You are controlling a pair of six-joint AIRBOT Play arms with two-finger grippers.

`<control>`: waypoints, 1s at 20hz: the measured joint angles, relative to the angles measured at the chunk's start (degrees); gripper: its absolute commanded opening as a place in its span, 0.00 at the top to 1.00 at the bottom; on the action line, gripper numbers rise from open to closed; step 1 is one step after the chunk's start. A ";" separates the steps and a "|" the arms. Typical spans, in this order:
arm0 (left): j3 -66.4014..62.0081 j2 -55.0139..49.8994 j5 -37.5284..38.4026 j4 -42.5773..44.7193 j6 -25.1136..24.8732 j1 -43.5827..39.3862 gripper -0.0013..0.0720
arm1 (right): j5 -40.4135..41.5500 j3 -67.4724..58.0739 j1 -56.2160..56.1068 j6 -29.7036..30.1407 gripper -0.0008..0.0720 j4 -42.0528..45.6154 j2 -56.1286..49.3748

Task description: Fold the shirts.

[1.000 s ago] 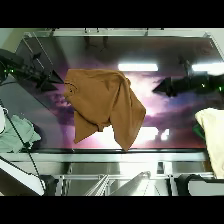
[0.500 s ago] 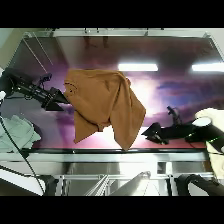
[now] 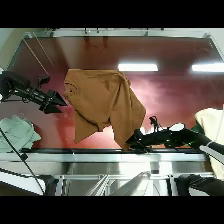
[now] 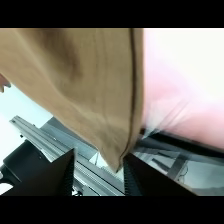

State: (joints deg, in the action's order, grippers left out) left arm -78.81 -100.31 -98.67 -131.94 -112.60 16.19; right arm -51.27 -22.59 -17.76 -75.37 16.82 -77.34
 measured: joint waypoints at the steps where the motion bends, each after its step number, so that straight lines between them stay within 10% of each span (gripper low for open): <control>1: 0.04 0.02 0.00 0.00 0.00 0.15 0.03 | -0.13 -0.74 -0.33 0.68 0.47 -0.02 -0.52; 2: 0.07 0.04 0.00 -0.02 0.00 0.26 0.03 | -0.26 -1.55 -0.57 1.53 0.53 0.11 -0.90; 4: 0.09 0.04 0.00 0.00 0.00 0.39 0.03 | 3.41 -3.28 -0.94 3.63 0.96 0.20 -1.36; 20: 15.23 0.44 18.01 -1.16 0.00 -6.29 0.04 | 9.09 -6.58 18.01 16.72 0.97 -2.54 14.16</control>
State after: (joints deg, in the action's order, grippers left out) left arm -63.57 -99.88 -80.66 -133.10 -112.60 9.89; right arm -42.17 -29.17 0.25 -58.65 14.28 -63.18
